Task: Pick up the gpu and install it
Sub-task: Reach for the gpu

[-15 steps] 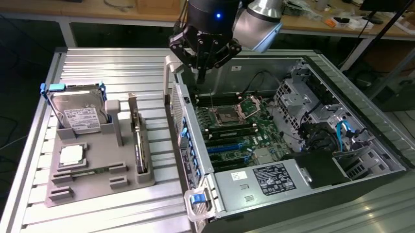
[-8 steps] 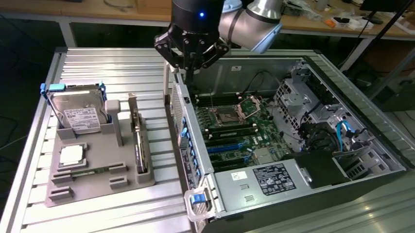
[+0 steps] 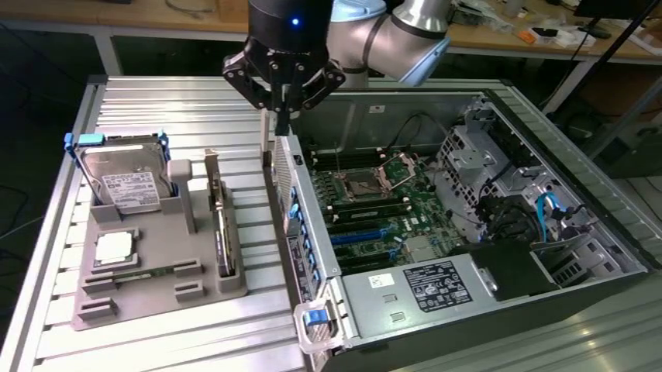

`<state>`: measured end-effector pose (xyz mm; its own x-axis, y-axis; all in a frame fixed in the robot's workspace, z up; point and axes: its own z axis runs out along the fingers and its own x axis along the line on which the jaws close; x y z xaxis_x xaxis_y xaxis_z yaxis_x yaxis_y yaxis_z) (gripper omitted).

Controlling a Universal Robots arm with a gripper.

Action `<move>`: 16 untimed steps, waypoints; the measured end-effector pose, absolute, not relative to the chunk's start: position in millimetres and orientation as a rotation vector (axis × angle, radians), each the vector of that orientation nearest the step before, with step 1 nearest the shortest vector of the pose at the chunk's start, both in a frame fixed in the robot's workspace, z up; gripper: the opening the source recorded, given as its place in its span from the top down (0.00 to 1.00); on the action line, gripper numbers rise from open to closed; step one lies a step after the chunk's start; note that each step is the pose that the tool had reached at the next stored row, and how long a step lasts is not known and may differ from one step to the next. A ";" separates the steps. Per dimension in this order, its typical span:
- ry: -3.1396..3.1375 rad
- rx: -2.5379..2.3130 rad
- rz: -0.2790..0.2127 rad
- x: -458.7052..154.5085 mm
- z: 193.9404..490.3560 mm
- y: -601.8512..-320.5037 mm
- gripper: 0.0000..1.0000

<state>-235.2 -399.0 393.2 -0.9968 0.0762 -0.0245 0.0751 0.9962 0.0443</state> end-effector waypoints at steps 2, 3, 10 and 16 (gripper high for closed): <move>3.112 0.118 0.068 -241.9 393.2 -399.0 0.89; 3.112 0.118 0.068 -245.9 393.1 -399.0 0.89; 3.112 0.118 0.068 -265.6 393.1 -399.0 0.89; 3.112 0.118 0.068 -284.0 393.0 -399.0 0.89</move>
<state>-284.0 -399.0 393.0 -0.9968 0.0762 -0.0245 0.0750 0.9962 0.0443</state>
